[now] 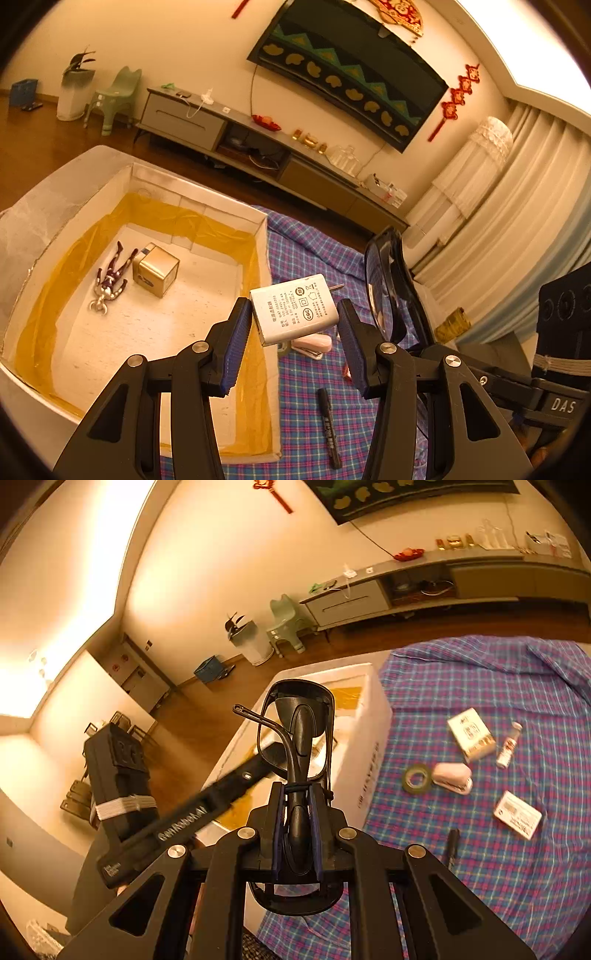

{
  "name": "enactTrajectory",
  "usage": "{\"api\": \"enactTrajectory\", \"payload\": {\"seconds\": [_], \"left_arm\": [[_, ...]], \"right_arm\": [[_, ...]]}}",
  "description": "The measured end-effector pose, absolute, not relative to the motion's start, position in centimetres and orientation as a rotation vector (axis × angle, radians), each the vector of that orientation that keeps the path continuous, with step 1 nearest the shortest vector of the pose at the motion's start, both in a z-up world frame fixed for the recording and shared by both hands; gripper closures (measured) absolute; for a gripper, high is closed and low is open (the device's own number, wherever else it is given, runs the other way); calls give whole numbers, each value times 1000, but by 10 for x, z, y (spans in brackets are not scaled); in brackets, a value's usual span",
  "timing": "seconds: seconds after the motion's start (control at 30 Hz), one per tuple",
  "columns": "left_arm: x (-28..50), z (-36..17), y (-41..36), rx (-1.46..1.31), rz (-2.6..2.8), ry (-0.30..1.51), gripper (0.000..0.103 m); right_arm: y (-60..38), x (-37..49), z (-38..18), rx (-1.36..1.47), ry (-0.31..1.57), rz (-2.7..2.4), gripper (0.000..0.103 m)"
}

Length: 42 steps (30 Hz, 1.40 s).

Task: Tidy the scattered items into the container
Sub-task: 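Carry the white charger and sunglasses over the white box with both tools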

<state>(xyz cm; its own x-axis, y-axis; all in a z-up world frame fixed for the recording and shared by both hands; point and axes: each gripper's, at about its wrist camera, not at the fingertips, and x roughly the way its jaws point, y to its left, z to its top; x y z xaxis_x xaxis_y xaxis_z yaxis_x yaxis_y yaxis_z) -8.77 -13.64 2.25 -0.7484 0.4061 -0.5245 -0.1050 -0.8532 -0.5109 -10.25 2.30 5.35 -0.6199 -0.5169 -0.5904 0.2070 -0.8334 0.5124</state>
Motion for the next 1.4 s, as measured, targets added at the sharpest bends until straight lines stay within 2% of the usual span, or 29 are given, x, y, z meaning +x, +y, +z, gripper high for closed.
{"api": "enactTrajectory", "payload": {"seconds": [0.67, 1.4], "left_arm": [[-113, 4, -211, -1048, 2695, -941, 54], [-139, -33, -233, -1236, 2650, -1156, 54]], "right_arm": [[-57, -168, 56, 1090, -394, -2376, 89], [-83, -234, 27, 1202, -323, -2380, 89]]}}
